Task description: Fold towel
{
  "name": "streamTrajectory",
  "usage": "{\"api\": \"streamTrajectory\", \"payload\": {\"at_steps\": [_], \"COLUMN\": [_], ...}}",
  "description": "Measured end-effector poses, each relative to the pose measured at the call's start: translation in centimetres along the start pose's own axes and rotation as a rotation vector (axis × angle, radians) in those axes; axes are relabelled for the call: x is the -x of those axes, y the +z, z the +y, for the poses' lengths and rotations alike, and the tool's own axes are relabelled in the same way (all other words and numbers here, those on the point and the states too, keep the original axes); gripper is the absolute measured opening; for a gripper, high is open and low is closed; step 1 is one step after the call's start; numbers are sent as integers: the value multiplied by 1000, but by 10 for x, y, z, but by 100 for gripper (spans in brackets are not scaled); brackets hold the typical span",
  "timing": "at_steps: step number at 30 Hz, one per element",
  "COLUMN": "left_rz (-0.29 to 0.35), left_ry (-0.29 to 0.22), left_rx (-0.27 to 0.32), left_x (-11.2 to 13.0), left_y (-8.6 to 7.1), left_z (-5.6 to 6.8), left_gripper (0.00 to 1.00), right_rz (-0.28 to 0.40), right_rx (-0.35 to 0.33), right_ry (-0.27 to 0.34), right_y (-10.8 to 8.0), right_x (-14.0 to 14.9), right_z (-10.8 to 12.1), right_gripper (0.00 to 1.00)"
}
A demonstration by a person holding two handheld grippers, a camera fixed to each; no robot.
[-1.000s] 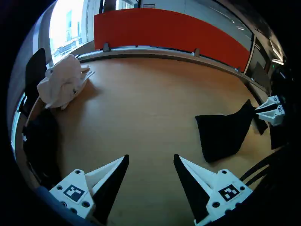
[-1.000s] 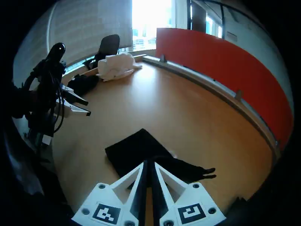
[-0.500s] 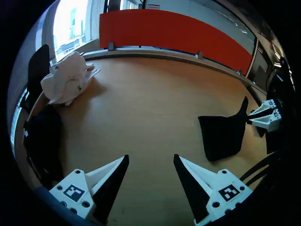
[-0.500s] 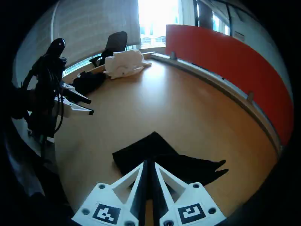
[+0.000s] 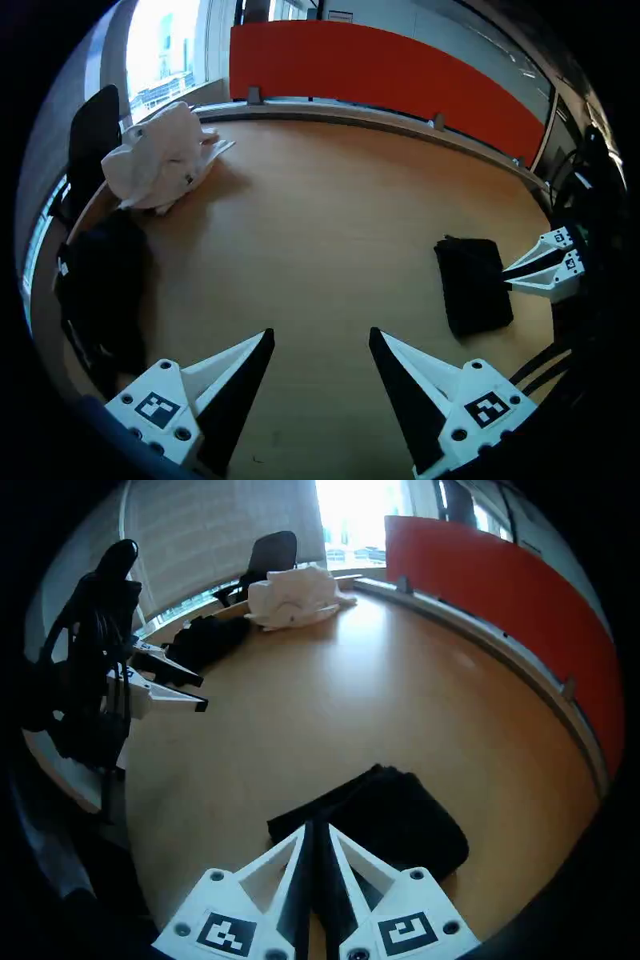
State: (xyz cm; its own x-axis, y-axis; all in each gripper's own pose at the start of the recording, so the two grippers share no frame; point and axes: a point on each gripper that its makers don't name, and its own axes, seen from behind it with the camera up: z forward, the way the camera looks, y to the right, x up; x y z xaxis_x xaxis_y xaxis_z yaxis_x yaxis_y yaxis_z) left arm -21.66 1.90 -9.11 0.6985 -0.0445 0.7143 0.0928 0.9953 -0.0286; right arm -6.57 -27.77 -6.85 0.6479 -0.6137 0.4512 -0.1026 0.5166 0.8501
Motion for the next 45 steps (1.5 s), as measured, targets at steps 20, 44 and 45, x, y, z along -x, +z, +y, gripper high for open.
{"api": "streamTrajectory", "payload": {"at_steps": [20,44,45], "left_rz": [7,10,10], "left_ry": [1,3,4], "left_rx": [0,-5,-5], "left_x": [-2,-1,-1], "left_y": [-2,-4,-4], "left_z": [-2,-2,-2], "left_gripper": [88,88,88], "right_rz": [-10,-29,-32], "right_rx": [-14,19,22], "right_ry": [6,46,49], "right_y": [0,-7,-7], "right_x": [3,28,30], "right_z": [-7,1,1], "right_gripper": [7,67,67]}}
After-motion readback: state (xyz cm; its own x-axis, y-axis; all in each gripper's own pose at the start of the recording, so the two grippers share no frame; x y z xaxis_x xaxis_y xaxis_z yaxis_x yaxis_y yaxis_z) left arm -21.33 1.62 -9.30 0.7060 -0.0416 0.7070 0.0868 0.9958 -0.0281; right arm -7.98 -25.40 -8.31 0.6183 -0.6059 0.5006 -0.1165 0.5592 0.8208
